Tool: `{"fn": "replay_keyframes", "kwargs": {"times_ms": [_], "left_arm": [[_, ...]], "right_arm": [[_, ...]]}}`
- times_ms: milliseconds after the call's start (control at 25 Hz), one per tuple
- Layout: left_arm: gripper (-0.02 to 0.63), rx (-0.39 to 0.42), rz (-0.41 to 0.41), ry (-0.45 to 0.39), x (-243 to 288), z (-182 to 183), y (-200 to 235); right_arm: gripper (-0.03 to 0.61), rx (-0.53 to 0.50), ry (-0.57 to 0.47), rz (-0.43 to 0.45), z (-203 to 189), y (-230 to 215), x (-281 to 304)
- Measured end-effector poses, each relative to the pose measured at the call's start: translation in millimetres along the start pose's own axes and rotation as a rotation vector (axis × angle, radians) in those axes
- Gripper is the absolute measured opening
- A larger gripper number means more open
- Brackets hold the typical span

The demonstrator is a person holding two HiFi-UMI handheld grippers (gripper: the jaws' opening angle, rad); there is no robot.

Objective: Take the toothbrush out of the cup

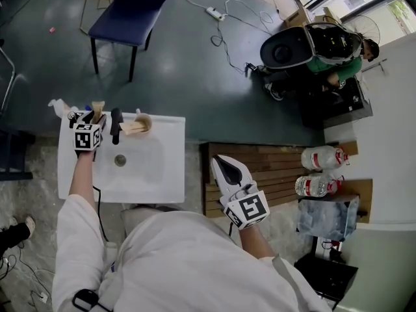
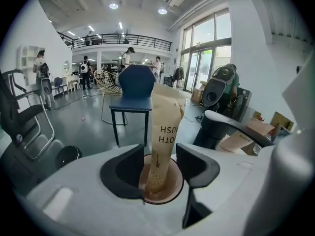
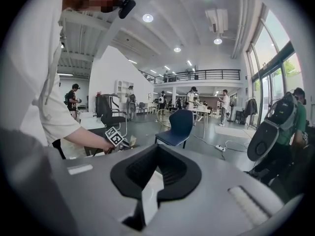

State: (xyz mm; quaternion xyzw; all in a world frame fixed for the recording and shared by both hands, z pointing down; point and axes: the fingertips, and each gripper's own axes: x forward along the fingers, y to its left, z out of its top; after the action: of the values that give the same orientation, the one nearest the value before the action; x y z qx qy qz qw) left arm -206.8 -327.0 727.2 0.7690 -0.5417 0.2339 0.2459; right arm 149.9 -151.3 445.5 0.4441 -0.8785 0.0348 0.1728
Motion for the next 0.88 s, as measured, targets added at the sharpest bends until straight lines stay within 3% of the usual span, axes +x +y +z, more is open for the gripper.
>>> {"fn": "replay_keyframes", "kwargs": {"times_ms": [160, 880], "left_arm": [[0.21, -0.004, 0.001, -0.001, 2.6, 1.9, 0.6], [0.049, 0.019, 0.025, 0.007, 11.6, 2.5, 4.4]], "right_arm": [[0.005, 0.005, 0.005, -0.002, 0.3, -2.5, 1.2], [0.005, 0.022, 0.01, -0.001, -3.3, -12.8, 10.1]]}}
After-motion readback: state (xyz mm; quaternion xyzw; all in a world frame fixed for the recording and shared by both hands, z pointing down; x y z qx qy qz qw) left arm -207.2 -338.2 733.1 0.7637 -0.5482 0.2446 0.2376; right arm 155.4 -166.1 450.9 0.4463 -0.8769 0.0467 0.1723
